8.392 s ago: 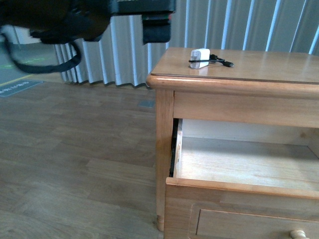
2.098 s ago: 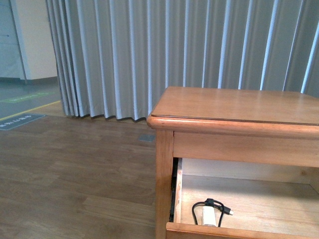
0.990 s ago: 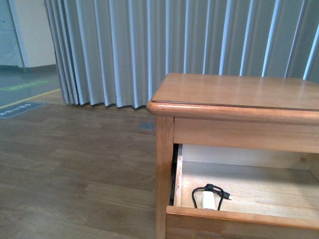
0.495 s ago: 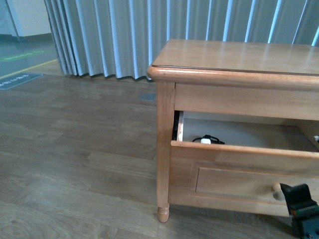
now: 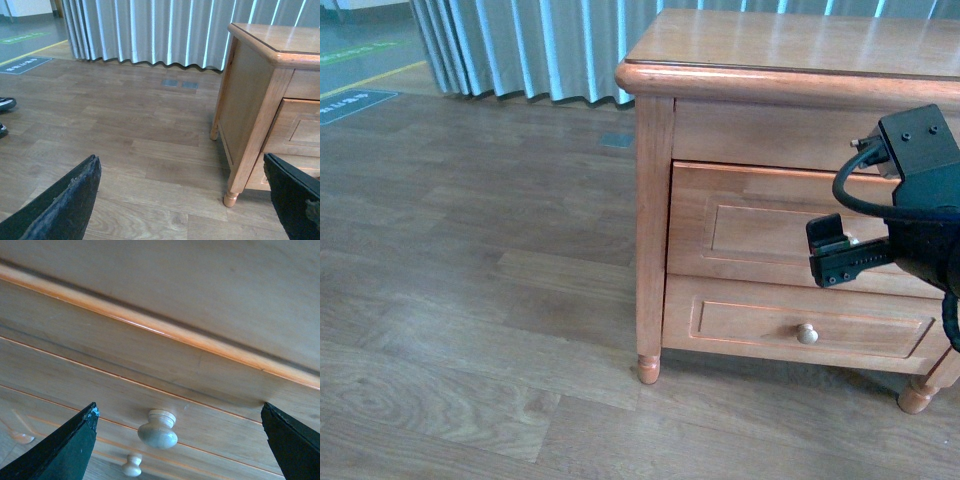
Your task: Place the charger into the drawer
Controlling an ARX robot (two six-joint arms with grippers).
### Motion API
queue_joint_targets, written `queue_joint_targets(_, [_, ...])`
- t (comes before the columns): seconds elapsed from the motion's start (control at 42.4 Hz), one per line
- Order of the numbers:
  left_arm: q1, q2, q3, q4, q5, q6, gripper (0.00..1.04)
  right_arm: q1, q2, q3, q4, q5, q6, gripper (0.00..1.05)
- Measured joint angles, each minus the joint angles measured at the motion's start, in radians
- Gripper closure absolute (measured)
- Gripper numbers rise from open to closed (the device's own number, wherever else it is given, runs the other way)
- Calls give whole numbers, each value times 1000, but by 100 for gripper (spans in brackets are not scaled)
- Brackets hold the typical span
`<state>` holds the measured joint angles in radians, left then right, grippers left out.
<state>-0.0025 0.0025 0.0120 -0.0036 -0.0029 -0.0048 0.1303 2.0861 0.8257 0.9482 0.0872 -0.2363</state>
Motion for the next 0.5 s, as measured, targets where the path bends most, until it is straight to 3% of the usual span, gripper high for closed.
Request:
queue_joint_targets(0.283, [0, 0, 0, 0, 0, 0, 6, 21, 27, 47, -30, 39, 26, 8])
queue_joint_targets(0.495, [0, 0, 0, 0, 0, 0, 6, 0, -138, -93, -2, -17, 23, 8])
